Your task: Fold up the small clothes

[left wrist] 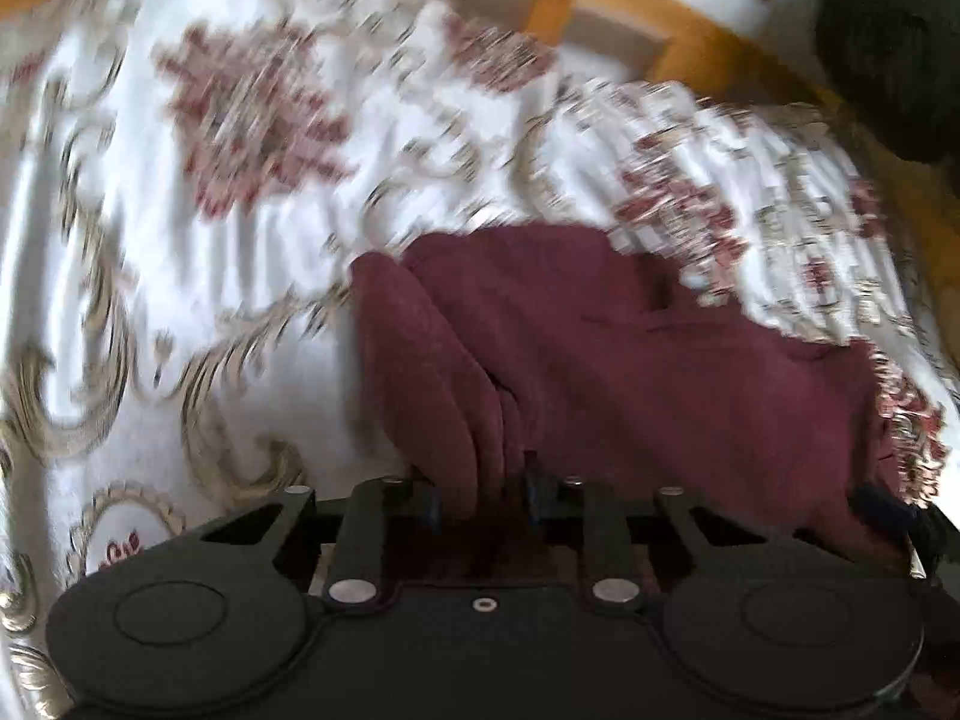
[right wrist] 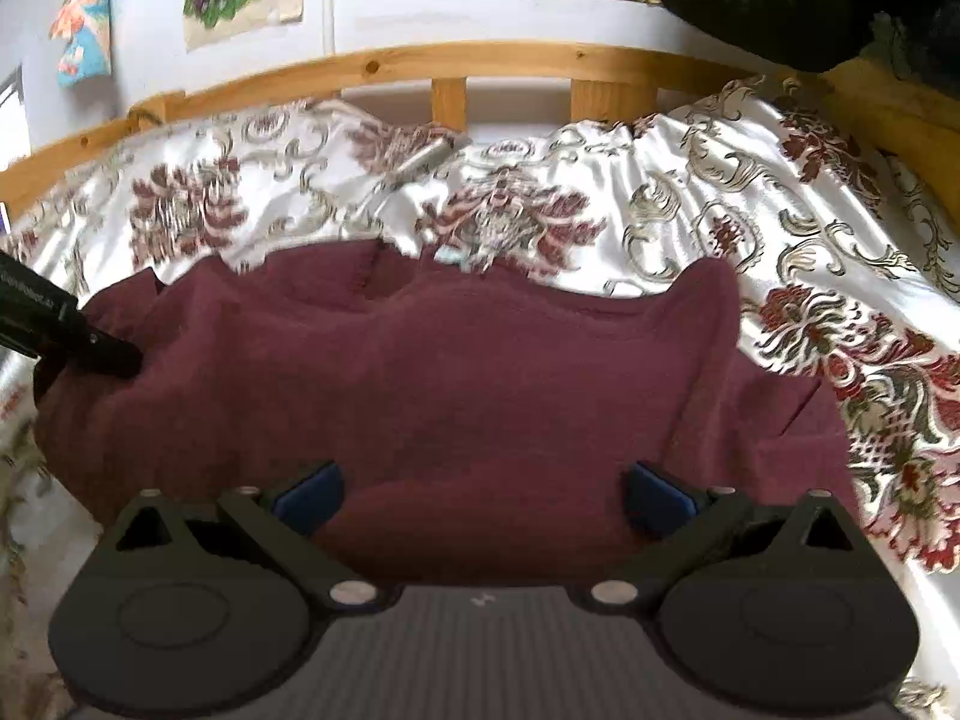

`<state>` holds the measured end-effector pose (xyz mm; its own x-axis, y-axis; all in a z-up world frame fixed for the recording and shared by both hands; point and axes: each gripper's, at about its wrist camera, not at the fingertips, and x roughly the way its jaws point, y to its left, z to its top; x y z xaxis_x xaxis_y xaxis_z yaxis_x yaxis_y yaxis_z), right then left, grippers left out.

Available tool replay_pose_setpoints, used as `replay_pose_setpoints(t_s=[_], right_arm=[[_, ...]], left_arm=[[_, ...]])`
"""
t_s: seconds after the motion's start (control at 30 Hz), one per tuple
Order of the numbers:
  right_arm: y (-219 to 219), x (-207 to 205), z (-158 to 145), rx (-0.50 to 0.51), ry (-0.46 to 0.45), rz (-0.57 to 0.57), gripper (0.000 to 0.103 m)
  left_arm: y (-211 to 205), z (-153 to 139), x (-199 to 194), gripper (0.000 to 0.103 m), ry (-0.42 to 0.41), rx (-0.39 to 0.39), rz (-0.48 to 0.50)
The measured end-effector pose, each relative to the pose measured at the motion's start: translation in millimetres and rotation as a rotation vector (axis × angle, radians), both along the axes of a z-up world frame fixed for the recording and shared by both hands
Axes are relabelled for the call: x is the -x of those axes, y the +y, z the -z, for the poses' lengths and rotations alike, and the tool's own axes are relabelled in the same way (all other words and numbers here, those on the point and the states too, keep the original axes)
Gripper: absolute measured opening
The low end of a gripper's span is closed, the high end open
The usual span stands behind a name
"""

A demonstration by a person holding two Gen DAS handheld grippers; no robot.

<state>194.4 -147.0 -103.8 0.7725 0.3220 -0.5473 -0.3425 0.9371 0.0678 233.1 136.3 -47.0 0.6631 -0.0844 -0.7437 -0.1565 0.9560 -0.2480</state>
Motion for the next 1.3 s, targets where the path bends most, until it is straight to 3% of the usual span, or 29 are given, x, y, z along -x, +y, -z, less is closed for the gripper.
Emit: replay_pose_setpoints(t_s=[0.23, 0.33, 0.47, 0.57, 0.63, 0.67, 0.8, 0.9, 1.0, 1.1, 1.2, 1.3], right_arm=[[-66, 1, -39, -0.032, -0.023, 0.121, 0.103], [-102, -7, -55, 0.007, -0.046, 0.184, 0.103], [-146, -17, -72, 0.095, -0.106, 0.309, 0.103], [-175, -23, -75, 0.072, -0.099, 0.384, 0.103], [-188, -26, -72, 0.021, -0.073, 0.400, 0.103], [-192, -28, -70, -0.007, -0.055, 0.399, 0.103], [-195, -35, -61, -0.132, -0.007, 0.350, 0.103], [-189, -35, -57, -0.277, 0.009, 0.253, 0.103], [-178, -40, -49, -0.464, 0.060, 0.111, 0.103], [-159, -44, -39, -0.596, 0.108, -0.022, 0.103], [-129, -52, -30, -0.635, 0.158, -0.126, 0.103], [-107, -64, -15, -0.643, 0.224, -0.153, 0.103]], left_arm=[[-86, -65, -2, 0.022, -0.095, -0.111, 0.194], [-132, -78, -12, 0.022, -0.086, -0.131, 0.263], [-187, -75, -33, 0.022, -0.007, -0.111, 0.303], [-219, -58, -34, 0.024, 0.000, -0.186, 0.357], [-228, -47, -29, 0.032, 0.003, -0.204, 0.392], [-230, -44, -26, 0.041, 0.005, -0.195, 0.409], [-232, -41, -6, 0.074, -0.031, -0.147, 0.466], [-223, -49, 23, 0.085, -0.139, -0.153, 0.491], [-209, -53, 48, 0.100, -0.250, -0.216, 0.454], [-200, -45, 66, 0.102, -0.295, -0.331, 0.432], [-197, -25, 65, 0.102, -0.228, -0.424, 0.438], [-196, -6, 61, 0.102, -0.183, -0.465, 0.443]])
